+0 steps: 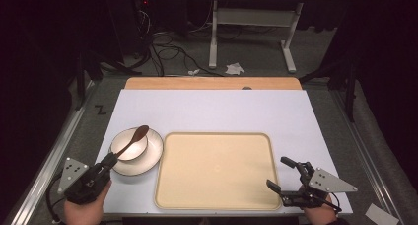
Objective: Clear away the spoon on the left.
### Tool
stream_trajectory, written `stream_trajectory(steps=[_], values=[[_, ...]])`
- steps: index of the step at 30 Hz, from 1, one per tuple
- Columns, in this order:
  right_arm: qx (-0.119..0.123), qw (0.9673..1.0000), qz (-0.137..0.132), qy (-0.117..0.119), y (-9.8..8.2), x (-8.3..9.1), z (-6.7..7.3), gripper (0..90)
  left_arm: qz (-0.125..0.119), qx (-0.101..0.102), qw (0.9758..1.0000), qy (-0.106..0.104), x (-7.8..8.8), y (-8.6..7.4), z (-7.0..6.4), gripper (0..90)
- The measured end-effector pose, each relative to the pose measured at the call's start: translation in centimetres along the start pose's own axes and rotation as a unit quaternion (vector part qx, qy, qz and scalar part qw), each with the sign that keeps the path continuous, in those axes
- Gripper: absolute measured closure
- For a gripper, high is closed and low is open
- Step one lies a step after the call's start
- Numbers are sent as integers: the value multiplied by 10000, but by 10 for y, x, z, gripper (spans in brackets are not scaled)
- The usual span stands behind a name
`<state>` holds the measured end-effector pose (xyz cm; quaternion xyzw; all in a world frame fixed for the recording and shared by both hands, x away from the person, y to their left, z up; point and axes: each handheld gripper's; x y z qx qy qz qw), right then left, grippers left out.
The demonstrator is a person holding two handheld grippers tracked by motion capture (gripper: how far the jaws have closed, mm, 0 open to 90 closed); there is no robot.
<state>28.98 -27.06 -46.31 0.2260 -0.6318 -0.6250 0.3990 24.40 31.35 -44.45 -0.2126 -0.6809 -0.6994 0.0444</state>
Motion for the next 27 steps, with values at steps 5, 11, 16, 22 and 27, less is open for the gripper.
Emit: stream_trajectory(steps=[5,11,16,22,27], values=[[-25,10000,-71,-2,1,1,0,163,-50,-22,10000,-48,1,3,-5,839],[7,10000,-58,-1,2,0,-1,162,-99,-174,9997,-143,0,7,-17,839],[37,10000,-53,10,1,0,-1,163,-114,-265,9991,-295,-5,10,-29,839],[16,10000,-49,13,1,0,0,162,-125,-345,9981,-503,-17,18,-49,839],[48,10000,-65,13,2,0,0,162,-73,-537,9961,-702,-30,23,-74,838]])
Point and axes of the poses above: each handheld gripper's, and its own axes: x roughly backward along the jaws, y roughly out of its top, z roughly to its left, and after that the axes turned 7 degrees about -x, right-handed
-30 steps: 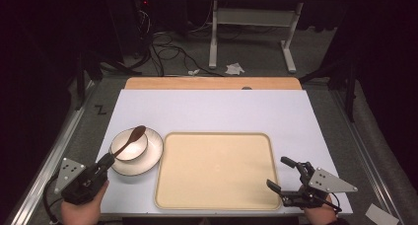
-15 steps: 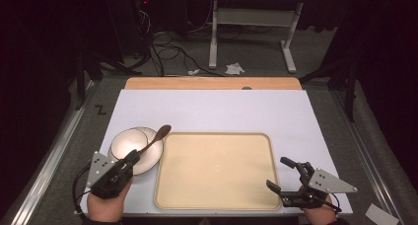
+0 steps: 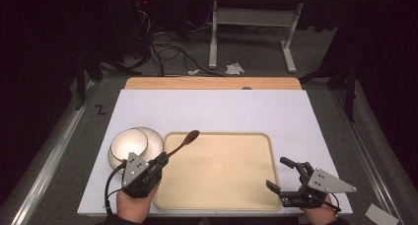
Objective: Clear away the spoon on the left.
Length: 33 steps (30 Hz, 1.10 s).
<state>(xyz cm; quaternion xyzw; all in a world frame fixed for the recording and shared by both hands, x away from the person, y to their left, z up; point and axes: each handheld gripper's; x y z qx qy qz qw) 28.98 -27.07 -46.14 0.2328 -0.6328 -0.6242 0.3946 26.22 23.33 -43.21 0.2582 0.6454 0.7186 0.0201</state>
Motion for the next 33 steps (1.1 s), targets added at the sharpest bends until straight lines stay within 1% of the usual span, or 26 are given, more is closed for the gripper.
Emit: stream_trajectory(steps=[3,7,8,10,13,15,17,21,23,26,29,31,33], values=[[-18,10000,-13,18,0,0,0,163,-21,-63,9999,-130,-10,2,-12,838],[-40,10000,65,2,-1,0,0,162,-10,-132,9994,-331,-22,3,-27,838],[1,10000,36,2,-1,-1,-1,162,-10,-142,9992,-372,-23,3,-30,839],[-3,10000,35,9,-1,-1,-1,162,-19,-147,9988,-457,-26,2,-35,838],[12,10000,33,3,-1,-1,-1,162,-12,-233,9985,-501,-30,0,-43,838],[39,10000,29,33,-1,-2,0,162,-26,-206,9981,-588,-32,-4,-47,839],[15,10000,76,-4,-1,-1,1,163,9,-217,9977,-644,-35,-7,-50,838],[33,10000,68,33,-1,-2,0,162,65,-325,9971,-684,-38,-12,-57,838],[54,10000,83,-3,-1,-2,0,162,86,-322,9969,-719,-40,-15,-59,838],[55,10000,81,16,-1,-1,1,163,176,-304,9964,-769,-43,-20,-61,838],[59,10000,72,27,-1,-1,1,163,275,-342,9961,-759,-46,-25,-63,838],[70,9999,82,39,-1,-1,1,162,301,-369,9964,-706,-46,-27,-63,838],[51,9999,86,43,-1,-1,2,162,317,-340,9966,-673,-48,-29,-62,838]])
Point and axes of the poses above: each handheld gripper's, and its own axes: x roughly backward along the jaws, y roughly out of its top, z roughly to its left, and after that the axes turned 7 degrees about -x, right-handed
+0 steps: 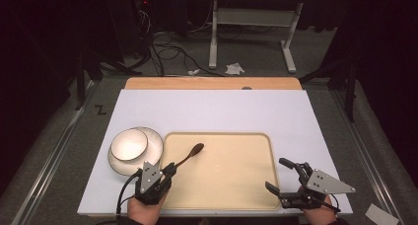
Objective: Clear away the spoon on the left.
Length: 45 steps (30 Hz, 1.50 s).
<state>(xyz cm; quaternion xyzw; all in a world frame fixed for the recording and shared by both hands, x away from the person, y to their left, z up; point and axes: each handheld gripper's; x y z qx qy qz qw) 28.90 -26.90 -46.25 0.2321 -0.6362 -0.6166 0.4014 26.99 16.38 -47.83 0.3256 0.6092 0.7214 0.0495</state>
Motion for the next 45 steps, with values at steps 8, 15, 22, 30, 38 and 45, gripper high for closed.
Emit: stream_trajectory(steps=[8,15,22,30,38,45], values=[[44,10000,22,-1,0,0,1,163,159,-37,9997,186,-6,-8,5,836],[60,10000,24,31,0,0,1,162,116,-47,9998,147,-3,-8,-3,833],[82,10000,50,-3,0,0,1,163,239,17,9996,179,-4,-11,-2,662],[103,9999,19,18,0,0,1,162,315,50,9992,236,-5,-13,-2,718],[98,9999,19,15,0,0,1,162,300,73,9992,254,-1,-11,1,900],[105,9999,18,17,1,0,1,162,675,-36,9970,380,-5,-15,8,900]])
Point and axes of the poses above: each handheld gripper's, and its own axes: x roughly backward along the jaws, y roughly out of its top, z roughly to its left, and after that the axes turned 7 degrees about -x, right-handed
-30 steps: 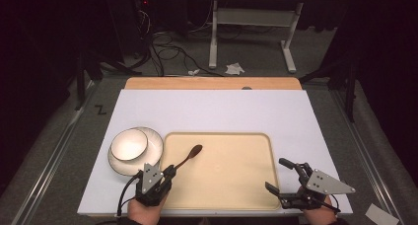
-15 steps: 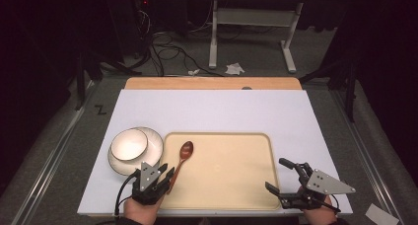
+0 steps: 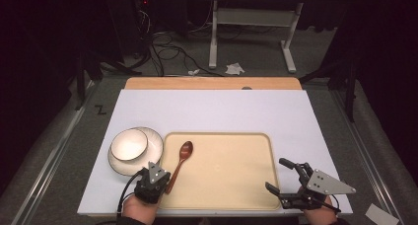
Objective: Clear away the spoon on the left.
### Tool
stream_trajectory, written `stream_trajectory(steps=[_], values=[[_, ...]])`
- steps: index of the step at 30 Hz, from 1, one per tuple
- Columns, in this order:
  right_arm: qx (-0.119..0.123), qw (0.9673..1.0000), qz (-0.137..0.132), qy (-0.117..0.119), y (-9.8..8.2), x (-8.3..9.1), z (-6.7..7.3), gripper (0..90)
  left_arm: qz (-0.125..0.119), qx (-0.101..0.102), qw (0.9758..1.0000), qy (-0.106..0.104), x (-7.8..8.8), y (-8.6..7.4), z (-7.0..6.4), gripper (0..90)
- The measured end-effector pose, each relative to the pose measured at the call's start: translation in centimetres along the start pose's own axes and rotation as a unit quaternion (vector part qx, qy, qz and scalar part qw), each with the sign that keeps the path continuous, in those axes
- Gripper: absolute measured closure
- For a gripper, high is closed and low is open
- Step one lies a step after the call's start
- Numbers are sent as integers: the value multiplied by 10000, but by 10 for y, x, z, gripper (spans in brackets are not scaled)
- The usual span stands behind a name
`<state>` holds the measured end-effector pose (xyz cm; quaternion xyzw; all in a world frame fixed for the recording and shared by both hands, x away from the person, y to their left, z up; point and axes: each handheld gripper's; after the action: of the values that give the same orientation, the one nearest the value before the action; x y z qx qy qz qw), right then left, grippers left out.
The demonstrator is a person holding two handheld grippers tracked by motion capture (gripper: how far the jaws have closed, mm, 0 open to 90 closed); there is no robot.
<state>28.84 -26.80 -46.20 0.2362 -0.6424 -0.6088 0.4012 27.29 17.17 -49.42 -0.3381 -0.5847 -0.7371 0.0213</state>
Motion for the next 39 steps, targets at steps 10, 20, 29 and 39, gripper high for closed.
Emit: stream_trajectory(steps=[10,20,29,39], values=[[-52,10000,8,15,0,1,1,163,838,-143,9963,-124,-14,-6,2,900],[-2,10000,3,23,1,0,1,162,1297,-260,9909,-255,-20,-9,-3,900],[-4,10000,3,19,1,0,1,163,1274,-438,9893,-554,-22,-5,-17,826],[7,10000,27,16,1,0,1,162,1147,-496,9897,-693,-22,-3,-24,446]])
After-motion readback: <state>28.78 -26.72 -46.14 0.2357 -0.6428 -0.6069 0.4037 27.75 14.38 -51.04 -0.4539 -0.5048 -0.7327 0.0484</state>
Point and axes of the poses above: each handheld gripper's, and its own axes: x roughly backward along the jaws, y roughly out of its top, z roughly to its left, and after that the axes turned 7 degrees about -x, right-handed
